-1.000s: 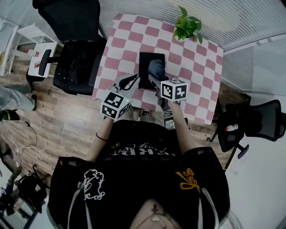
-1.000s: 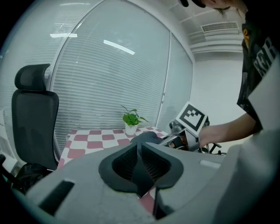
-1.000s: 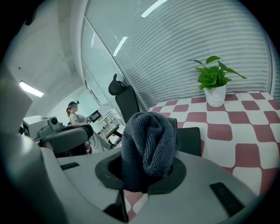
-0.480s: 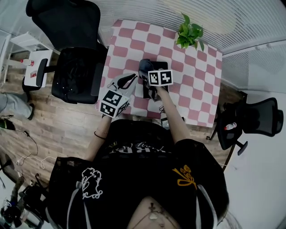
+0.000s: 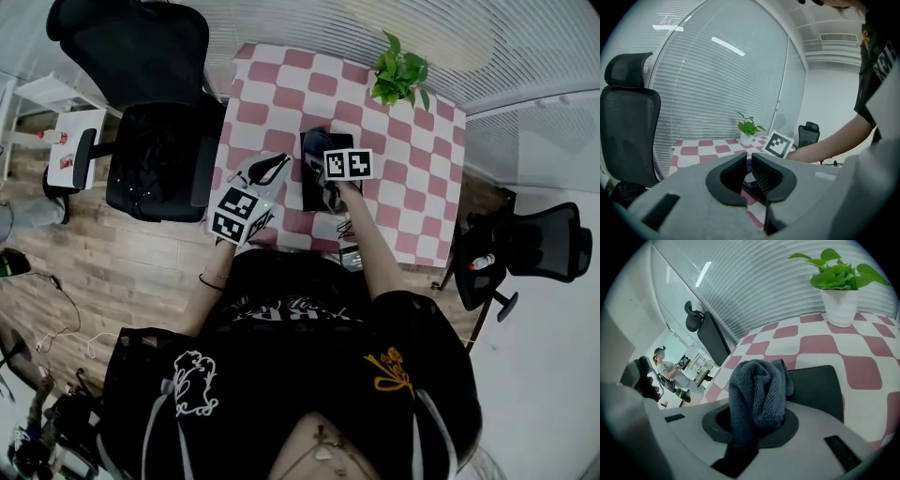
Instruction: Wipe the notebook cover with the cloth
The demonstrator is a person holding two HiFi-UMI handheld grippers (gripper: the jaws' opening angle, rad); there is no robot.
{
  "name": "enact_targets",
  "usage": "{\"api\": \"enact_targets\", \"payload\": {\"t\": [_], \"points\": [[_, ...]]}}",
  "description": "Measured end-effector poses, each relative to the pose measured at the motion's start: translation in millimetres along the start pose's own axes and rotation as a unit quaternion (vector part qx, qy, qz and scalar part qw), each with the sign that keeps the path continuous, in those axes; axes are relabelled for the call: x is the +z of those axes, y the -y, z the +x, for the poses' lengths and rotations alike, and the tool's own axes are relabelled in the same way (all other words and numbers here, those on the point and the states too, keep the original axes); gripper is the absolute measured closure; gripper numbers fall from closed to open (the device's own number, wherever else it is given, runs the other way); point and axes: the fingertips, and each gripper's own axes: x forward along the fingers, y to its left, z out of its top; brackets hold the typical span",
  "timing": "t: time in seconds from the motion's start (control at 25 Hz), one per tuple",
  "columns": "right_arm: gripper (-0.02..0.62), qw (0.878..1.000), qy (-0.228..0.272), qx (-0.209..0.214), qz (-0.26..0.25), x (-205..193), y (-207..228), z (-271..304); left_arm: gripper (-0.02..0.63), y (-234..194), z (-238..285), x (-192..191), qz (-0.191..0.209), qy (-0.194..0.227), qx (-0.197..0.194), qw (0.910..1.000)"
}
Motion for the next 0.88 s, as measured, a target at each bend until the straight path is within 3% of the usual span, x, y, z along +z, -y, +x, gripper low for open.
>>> {"api": "enact_targets", "payload": {"t": [0.48, 0.88], "points": [[0.523, 0.998, 0.007, -0.049, 0.026, -6, 68, -46, 0.581, 20, 25, 5, 0.001, 0.001, -0.024, 0.9997], [0.523, 0.997, 0.0, -0.077, 0.025, -12, 103, -68, 0.581, 31, 28, 0, 0.0, -0.003, -0.017, 0.9999]]}}
